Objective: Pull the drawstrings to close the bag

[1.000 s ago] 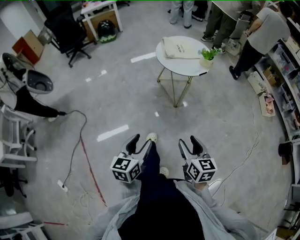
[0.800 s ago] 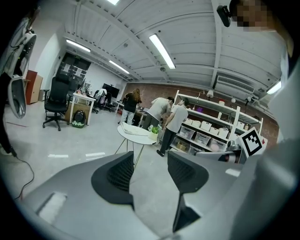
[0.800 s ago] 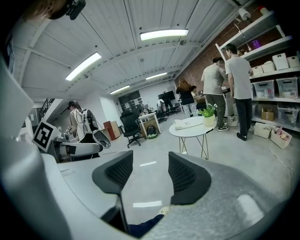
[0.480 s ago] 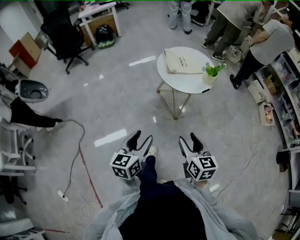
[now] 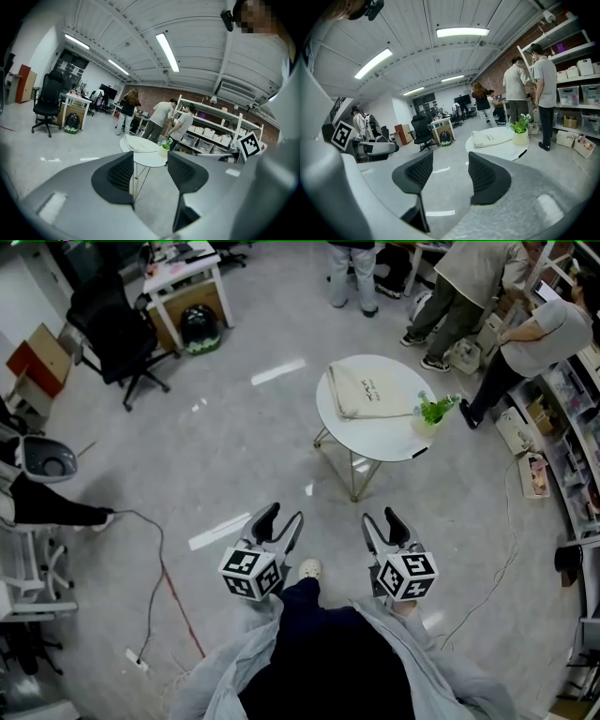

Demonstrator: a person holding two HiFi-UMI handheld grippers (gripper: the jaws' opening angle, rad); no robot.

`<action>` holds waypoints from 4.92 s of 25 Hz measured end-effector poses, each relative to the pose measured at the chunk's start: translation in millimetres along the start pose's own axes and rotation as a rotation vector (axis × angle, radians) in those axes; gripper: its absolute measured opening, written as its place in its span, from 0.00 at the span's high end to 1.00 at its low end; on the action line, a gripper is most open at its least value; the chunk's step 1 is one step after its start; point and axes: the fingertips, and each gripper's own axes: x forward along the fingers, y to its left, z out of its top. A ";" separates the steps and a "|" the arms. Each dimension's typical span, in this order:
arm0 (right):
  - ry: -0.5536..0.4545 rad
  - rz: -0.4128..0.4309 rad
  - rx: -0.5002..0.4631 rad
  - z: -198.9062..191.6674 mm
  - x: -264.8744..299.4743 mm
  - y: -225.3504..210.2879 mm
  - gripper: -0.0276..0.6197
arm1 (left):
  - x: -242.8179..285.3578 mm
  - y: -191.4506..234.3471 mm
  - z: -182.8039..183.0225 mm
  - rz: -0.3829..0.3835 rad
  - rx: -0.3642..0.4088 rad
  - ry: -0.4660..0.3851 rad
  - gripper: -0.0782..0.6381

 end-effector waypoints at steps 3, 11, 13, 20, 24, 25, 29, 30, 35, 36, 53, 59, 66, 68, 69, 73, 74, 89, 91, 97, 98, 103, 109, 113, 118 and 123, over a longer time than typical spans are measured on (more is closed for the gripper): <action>-0.009 -0.006 0.002 9.8 25.6 1.3 0.60 | 15.0 21.7 14.1 -0.004 0.014 0.000 0.57; 0.013 -0.008 -0.002 5.8 60.2 14.2 0.60 | 32.0 56.1 19.6 -0.029 -0.010 0.014 0.58; 0.032 -0.012 0.002 -1.8 60.7 14.5 0.60 | 29.8 55.4 11.4 -0.042 -0.020 0.029 0.58; 0.070 0.010 -0.012 -11.9 69.1 21.2 0.60 | 21.0 68.8 -2.9 -0.013 -0.065 0.039 0.58; 0.059 0.034 -0.023 -2.4 88.1 14.3 0.60 | 28.1 77.1 -0.6 0.008 -0.060 0.024 0.58; 0.056 0.042 -0.028 1.1 96.0 13.1 0.60 | 31.7 82.5 1.5 0.017 -0.061 0.017 0.58; 0.059 0.070 -0.040 16.3 134.4 12.5 0.60 | 49.3 106.6 17.6 0.038 -0.070 0.006 0.58; 0.056 0.073 -0.037 22.2 143.7 11.8 0.60 | 54.6 110.2 23.1 0.034 -0.061 0.010 0.58; 0.058 0.092 -0.021 47.2 193.3 6.0 0.60 | 90.7 137.8 55.0 0.038 -0.022 0.026 0.58; 0.062 0.093 -0.018 51.2 203.4 3.5 0.60 | 99.6 143.9 61.9 0.035 -0.022 0.029 0.58; 0.069 -0.022 0.077 115.8 334.1 -97.4 0.60 | 268.0 198.7 135.2 -0.107 0.059 0.154 0.58; 0.053 -0.010 0.097 128.9 370.6 -105.1 0.60 | 293.7 221.7 145.6 -0.104 0.076 0.185 0.59; 0.021 -0.083 0.123 134.0 371.3 -111.6 0.60 | 314.9 217.8 140.3 -0.200 0.095 0.244 0.59; 0.017 -0.132 0.136 132.0 367.4 -118.8 0.60 | 324.9 215.3 139.8 -0.248 0.108 0.260 0.59; 0.012 -0.160 0.142 131.7 363.9 -124.0 0.60 | 331.7 213.2 139.5 -0.276 0.112 0.267 0.59; -0.014 -0.281 0.184 131.1 352.7 -146.8 0.60 | 366.7 208.0 140.5 -0.390 0.136 0.311 0.59; -0.024 -0.312 0.204 132.2 350.4 -153.7 0.60 | 378.1 205.7 142.9 -0.421 0.148 0.325 0.59; -0.171 -0.719 0.459 139.4 338.2 -181.3 0.61 | 492.5 200.6 162.0 -0.844 0.348 0.551 0.59; -0.117 -0.756 0.438 129.1 335.9 -176.1 0.61 | 501.2 208.1 156.3 -0.881 0.414 0.586 0.59; 0.042 -0.826 0.364 98.9 329.4 -158.7 0.63 | 521.6 227.8 136.6 -1.025 0.631 0.701 0.59; 0.078 -0.825 0.349 93.4 329.1 -156.3 0.63 | 523.7 229.6 133.0 -1.054 0.679 0.718 0.59; 0.257 -0.814 0.340 59.7 336.5 -147.5 0.64 | 539.6 240.7 104.3 -1.182 0.949 0.752 0.60; 0.255 -0.870 0.505 19.5 342.9 -146.6 0.68 | 553.7 245.8 62.6 -1.266 1.243 0.767 0.60; 0.216 -0.894 0.651 -3.4 344.6 -159.8 0.69 | 567.6 244.8 38.3 -1.277 1.376 0.787 0.60; 0.173 -0.872 0.766 -17.6 356.2 -174.6 0.71 | 574.6 247.3 14.3 -1.301 1.570 0.795 0.61; 0.172 -0.850 0.802 -27.0 363.3 -185.7 0.74 | 571.8 239.8 3.5 -1.325 1.608 0.810 0.61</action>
